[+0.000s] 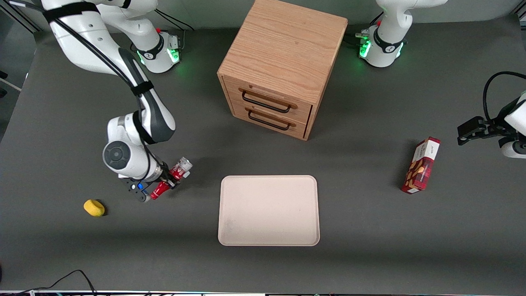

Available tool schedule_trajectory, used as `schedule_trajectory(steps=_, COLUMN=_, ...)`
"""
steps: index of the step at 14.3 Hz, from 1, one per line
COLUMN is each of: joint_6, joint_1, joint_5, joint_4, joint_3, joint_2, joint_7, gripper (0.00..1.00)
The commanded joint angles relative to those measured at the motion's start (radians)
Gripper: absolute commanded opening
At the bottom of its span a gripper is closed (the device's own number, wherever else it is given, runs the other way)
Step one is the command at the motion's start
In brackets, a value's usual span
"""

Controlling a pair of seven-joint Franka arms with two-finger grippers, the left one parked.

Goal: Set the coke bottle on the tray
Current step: 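Lift the bottle upright with the right gripper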

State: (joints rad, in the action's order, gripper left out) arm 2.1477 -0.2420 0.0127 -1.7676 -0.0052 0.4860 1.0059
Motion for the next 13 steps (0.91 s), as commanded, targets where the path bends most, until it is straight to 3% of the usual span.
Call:
schedule_trajectory(steps=1, joint_6=-0.228, joint_1=0.016, joint_5=-0.016, joint_4=0.176, joint_3=0.004, joint_2=-0.015, joint_7=-0.021, gripper=0.00)
schedule_trajectory(steps=7, joint_6=-0.570, joint_1=0.032, joint_5=-0.005, joint_4=0.531, joint_3=0.004, joint_2=0.025, joint_7=-0.090, gripper=0.00)
schedule_trajectory(steps=13, joint_6=-0.580, joint_1=0.003, joint_5=-0.007, joint_4=0.743, joint_3=0.014, joint_2=0.150, joint_7=-0.095, gripper=0.00)
